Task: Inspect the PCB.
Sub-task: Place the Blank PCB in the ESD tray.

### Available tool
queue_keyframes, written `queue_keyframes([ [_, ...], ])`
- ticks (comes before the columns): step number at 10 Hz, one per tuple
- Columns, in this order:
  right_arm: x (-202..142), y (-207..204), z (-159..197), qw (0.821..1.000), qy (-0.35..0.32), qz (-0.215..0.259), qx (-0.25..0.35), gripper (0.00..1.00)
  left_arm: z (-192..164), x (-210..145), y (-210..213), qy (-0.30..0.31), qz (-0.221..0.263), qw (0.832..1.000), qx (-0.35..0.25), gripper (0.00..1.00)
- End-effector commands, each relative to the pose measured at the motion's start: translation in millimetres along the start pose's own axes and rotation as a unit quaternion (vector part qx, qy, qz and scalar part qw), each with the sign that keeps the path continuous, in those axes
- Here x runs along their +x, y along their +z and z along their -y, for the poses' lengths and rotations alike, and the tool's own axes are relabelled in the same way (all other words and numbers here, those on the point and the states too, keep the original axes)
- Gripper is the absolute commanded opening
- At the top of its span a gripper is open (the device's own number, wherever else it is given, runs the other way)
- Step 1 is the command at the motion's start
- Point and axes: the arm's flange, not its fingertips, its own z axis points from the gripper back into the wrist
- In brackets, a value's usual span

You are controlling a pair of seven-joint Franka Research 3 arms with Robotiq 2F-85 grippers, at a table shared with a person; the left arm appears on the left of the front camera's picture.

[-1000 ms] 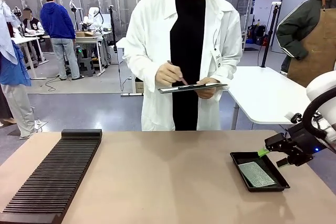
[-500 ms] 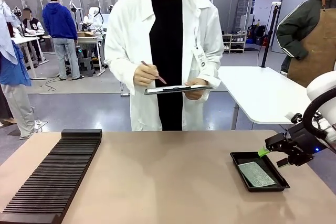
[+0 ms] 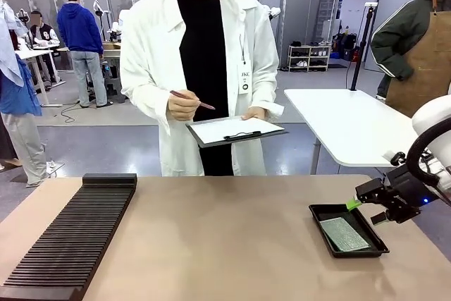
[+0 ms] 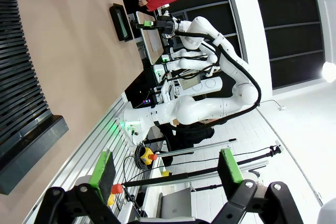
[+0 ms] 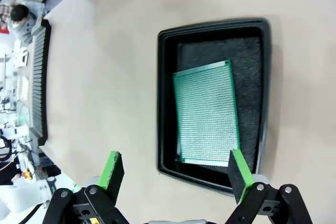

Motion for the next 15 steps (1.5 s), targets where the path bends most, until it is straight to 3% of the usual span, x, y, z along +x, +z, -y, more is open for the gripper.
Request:
queue_keyframes([
  [1,5,46,-23,0.999,-0.023,-0.04,0.029,1.0,4,0,0,0.002,-0.002,1.0,0.004,1.0],
  [4,7,127,-5,0.983,-0.103,-0.057,0.141,1.0,4,0,0,0.002,-0.002,1.0,0.004,1.0],
  [7,-13,200,46,0.952,-0.163,-0.056,0.254,1.0,4,0,0,0.002,-0.002,1.0,0.004,1.0],
  [9,-38,226,78,0.926,-0.184,-0.082,0.319,1.0,4,0,0,0.002,-0.002,1.0,0.004,1.0],
  [13,-63,226,98,0.911,-0.188,-0.095,0.356,1.0,4,0,0,0.002,-0.002,1.0,0.004,1.0],
  [15,-68,229,94,0.915,-0.197,-0.093,0.34,1.0,4,0,0,0.002,-0.002,1.0,0.004,1.0],
])
